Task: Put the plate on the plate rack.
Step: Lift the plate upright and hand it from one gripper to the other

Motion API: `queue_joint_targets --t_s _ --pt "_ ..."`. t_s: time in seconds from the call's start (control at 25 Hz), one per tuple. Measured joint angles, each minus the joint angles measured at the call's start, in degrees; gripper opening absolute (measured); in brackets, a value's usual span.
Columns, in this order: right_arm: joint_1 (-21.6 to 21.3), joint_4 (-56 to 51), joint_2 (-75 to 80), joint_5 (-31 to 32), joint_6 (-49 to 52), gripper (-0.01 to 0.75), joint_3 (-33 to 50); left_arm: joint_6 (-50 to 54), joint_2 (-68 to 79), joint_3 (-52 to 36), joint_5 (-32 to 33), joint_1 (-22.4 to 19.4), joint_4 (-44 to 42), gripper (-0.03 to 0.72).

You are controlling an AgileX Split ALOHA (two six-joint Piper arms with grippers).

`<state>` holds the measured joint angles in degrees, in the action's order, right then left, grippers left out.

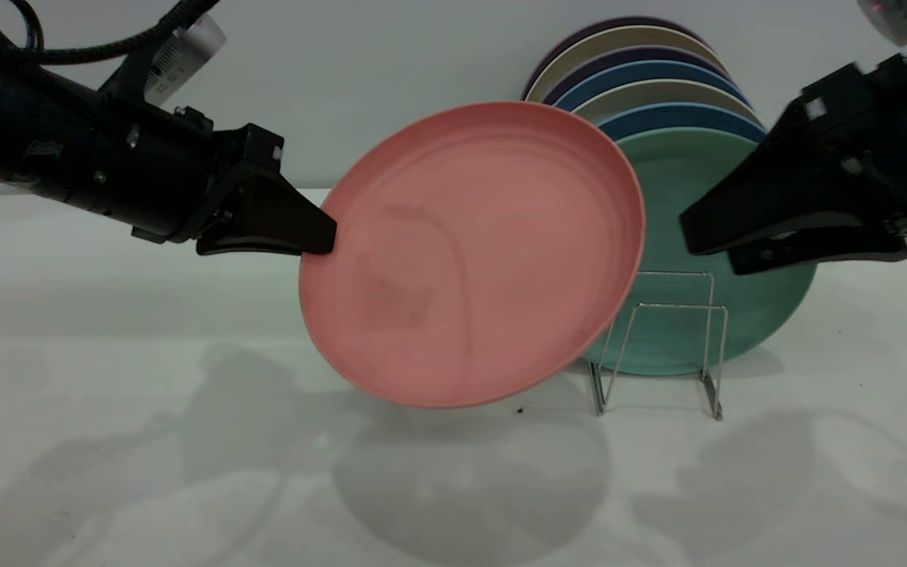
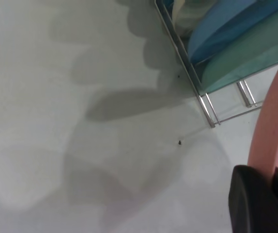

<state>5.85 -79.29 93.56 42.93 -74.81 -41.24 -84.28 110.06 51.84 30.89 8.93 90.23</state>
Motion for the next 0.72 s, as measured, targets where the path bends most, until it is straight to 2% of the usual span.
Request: queue_joint_targets --t_s 0.24,0.72 --pt "0.47 -4.03 1.56 -0.63 -3.25 0.451 0.0 -0.05 0.0 0.0 -0.58 2.47 0.16 0.022" --pt "0.47 -8.76 3.79 -0.57 -7.95 0.434 0.0 -0.37 0.0 0.0 -0.59 4.44 1.75 0.022"
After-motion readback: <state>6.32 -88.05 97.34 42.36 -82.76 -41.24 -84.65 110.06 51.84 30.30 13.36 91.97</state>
